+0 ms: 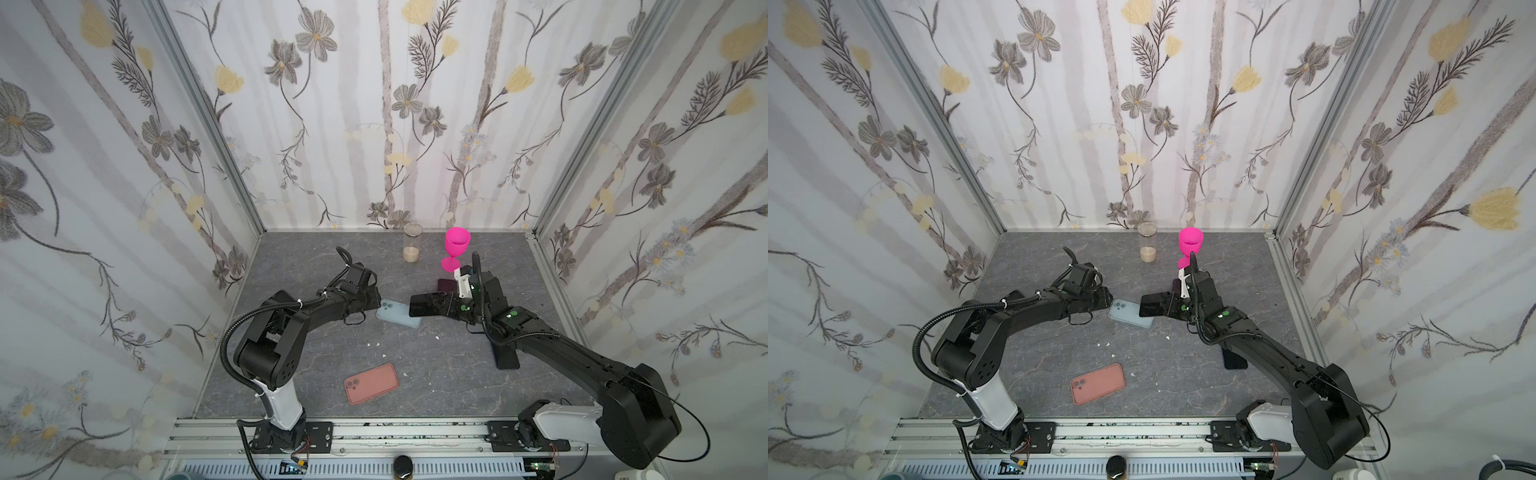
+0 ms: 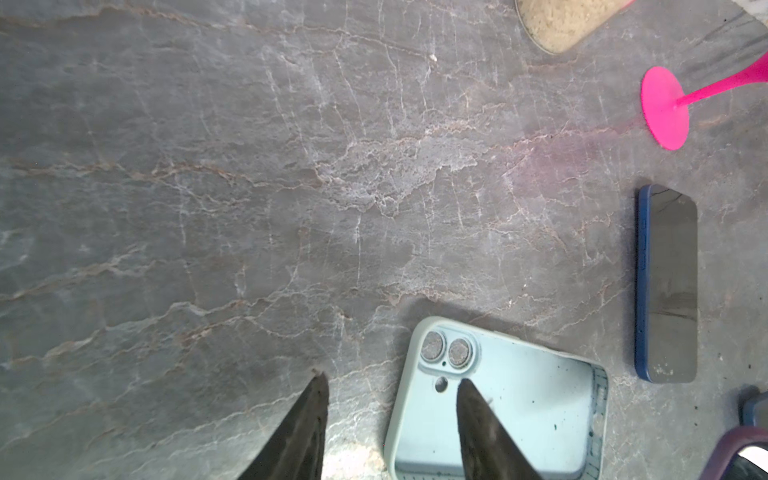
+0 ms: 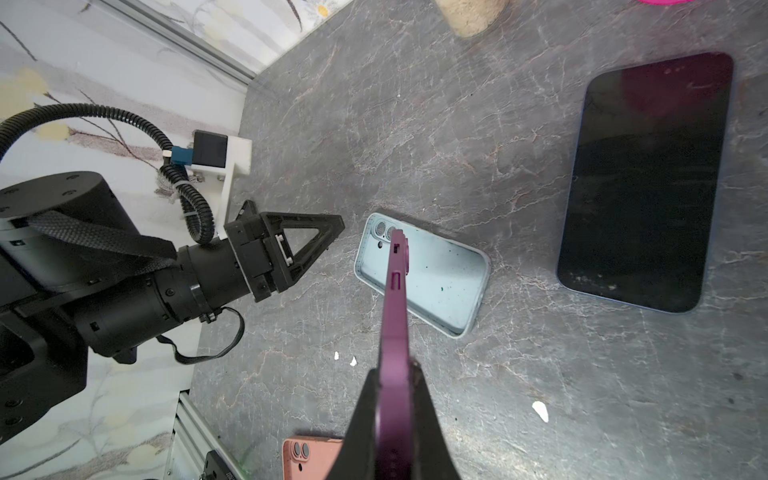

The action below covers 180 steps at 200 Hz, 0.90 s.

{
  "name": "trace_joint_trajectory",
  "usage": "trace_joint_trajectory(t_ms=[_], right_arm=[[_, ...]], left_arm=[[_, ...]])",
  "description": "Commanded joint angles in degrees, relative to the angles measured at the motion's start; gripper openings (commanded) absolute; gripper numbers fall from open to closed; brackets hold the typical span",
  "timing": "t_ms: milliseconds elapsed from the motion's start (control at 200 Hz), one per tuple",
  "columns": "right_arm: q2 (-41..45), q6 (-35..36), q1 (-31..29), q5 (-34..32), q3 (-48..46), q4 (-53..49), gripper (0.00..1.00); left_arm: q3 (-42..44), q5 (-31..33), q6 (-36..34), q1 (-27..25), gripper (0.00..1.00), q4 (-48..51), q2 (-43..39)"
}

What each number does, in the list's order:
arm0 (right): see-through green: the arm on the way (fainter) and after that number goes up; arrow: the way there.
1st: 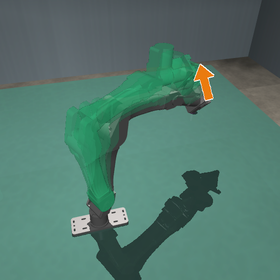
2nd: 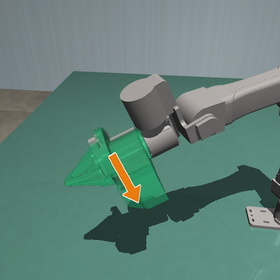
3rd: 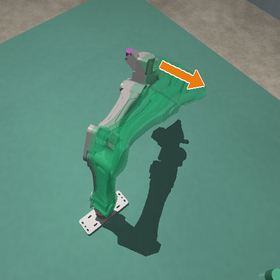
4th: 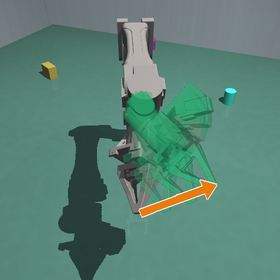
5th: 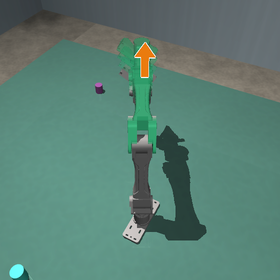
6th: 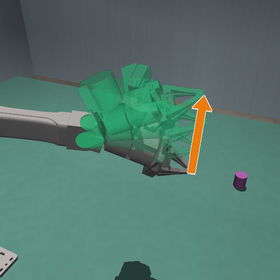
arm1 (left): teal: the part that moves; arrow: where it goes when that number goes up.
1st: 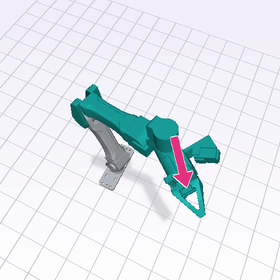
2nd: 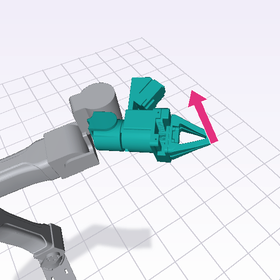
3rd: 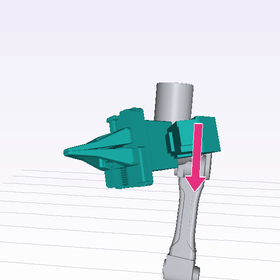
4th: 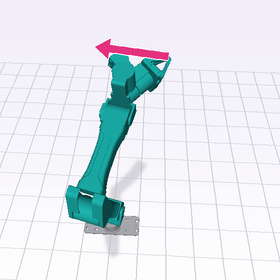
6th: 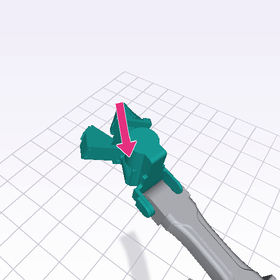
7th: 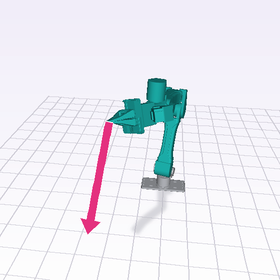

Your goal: Put the phone into the phone case

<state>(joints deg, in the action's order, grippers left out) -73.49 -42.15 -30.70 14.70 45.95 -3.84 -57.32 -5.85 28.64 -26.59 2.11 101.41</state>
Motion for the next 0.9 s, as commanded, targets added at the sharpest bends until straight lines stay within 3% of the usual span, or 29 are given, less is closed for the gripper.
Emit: trace_joint_trajectory(t_ms=[0,75,345,395,894], right_arm=[[-0.5,-0.6,0.0,1.7,0.2,4.2,0.0],[-0.7,-0.3,-0.1,1.4,0.2,4.1,0.0],[-1.1,0.1,-0.1,1.4,0.4,3.9,0.0],[-1.1,0.3,0.0,1.4,0.4,3.7,0.0],[-1.7,0.5,-0.2,2.8,0.6,3.7,0.0]], left_arm=[[-1.3,1.7,-1.9,-0.7,0.48,1.1,0.8],[-2.8,1.7,-3.3,-1.3,0.4,2.5,2.2],[-6.9,3.9,-6.0,-3.4,0.31,7.5,5.7],[-6.9,4.5,-6.5,-3.8,0.25,8.0,5.7],[0.8,7.6,-3.7,-5.8,0.14,9.4,1.2]])
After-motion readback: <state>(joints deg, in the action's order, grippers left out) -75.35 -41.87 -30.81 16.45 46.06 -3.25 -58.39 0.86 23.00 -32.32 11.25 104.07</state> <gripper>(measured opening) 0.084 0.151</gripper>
